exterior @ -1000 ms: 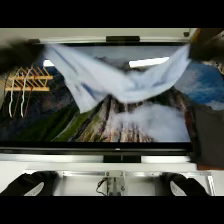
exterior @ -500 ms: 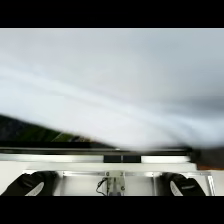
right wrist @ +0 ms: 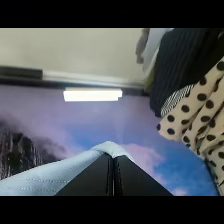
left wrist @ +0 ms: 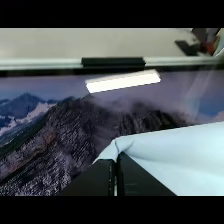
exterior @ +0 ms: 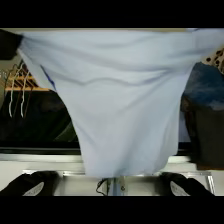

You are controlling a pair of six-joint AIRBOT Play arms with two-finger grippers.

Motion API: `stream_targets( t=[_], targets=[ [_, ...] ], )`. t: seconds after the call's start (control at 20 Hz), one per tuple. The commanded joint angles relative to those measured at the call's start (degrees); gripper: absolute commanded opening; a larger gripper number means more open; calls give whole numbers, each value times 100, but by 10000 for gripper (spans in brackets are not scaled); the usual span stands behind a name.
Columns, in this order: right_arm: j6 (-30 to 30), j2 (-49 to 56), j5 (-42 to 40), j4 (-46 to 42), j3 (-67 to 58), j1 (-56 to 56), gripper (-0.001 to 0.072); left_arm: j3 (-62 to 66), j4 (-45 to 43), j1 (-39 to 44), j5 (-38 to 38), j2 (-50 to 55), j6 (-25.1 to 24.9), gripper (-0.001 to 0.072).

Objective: Fold the shirts.

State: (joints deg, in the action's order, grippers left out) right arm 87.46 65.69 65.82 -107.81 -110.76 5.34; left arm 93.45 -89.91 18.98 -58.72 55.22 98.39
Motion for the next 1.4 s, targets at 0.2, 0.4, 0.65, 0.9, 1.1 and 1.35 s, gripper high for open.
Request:
stream_targets(
  t=[0.2, 0.4, 0.65, 0.9, 1.1, 1.35],
  targets=[
    [1392, 3073, -1440, -59, -7, 0, 60, -286, 243, -496, 855, 2555, 391, 38],
    [1467, 3556, -1950, 645, -7, 7, 61, -289, 1051, -754, 706, 3226, 389, 39],
    [1233, 3908, 20, 2225, -7, 0, 488, -286, 1150, -750, -166, 3427, -304, 40],
    [485, 2977, 2367, 2625, 4, 0, 620, -286, 1141, -999, -1950, 3412, -1537, 40],
    [1019, 1360, 2712, 3296, 1825, 409, 620, -289, 1147, -1165, -2057, 3412, -1696, 40],
    [3480, -914, -118, 4131, 6408, 1711, 621, -289, 1154, -1193, -1902, 3423, -1694, 40]
  ],
)
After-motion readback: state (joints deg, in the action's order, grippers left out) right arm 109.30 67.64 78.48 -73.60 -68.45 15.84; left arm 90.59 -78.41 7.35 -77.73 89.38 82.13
